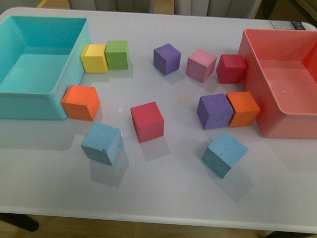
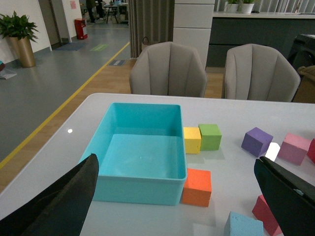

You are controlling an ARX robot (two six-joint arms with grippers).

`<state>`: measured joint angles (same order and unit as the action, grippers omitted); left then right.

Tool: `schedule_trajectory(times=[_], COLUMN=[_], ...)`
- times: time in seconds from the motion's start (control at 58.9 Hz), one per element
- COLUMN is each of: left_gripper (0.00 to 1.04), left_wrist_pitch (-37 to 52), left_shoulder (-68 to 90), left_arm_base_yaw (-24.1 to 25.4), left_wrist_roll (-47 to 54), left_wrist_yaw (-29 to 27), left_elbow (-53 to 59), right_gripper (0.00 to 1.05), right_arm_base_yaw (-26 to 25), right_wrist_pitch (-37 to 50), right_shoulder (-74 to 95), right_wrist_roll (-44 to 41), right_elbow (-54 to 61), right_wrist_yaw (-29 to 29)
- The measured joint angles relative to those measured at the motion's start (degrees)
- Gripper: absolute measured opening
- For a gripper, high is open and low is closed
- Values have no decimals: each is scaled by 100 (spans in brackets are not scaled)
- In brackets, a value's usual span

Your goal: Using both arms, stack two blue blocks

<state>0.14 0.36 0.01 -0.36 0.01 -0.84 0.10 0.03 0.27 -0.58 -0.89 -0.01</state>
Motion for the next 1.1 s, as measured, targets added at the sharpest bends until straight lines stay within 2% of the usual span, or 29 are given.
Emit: schedule_trajectory(times=[0.679, 0.713, 0.781, 0.832, 0.951, 1.104], left_gripper=[96, 96, 96, 96, 96, 96], left_wrist_pitch=[0, 0, 0, 0, 0, 0], left_shoulder=[0, 0, 0, -2, -2, -2], left_arm_base_yaw=[0, 0, 0, 0, 0, 0], left_wrist_roll=[0, 0, 0, 4, 4, 4], left_wrist_yaw=[0, 0, 4, 2, 0, 0], left_elbow=[0, 0, 0, 0, 0, 0], right_gripper=[96, 96, 96, 96, 96, 96], right_arm_base_yaw=[0, -72, -511, -538, -321, 258], right_wrist_pitch=[0, -232, -1827, -2194, -1475, 114], right_shoulder=[0, 136, 1309, 2068, 3386, 5132], right_wrist_roll=[0, -103, -892, -1322, -1923, -2592], right_elbow=[0, -76, -778, -979, -986, -905], right_wrist_yaw=[2, -249, -1316, -1488, -1246, -796])
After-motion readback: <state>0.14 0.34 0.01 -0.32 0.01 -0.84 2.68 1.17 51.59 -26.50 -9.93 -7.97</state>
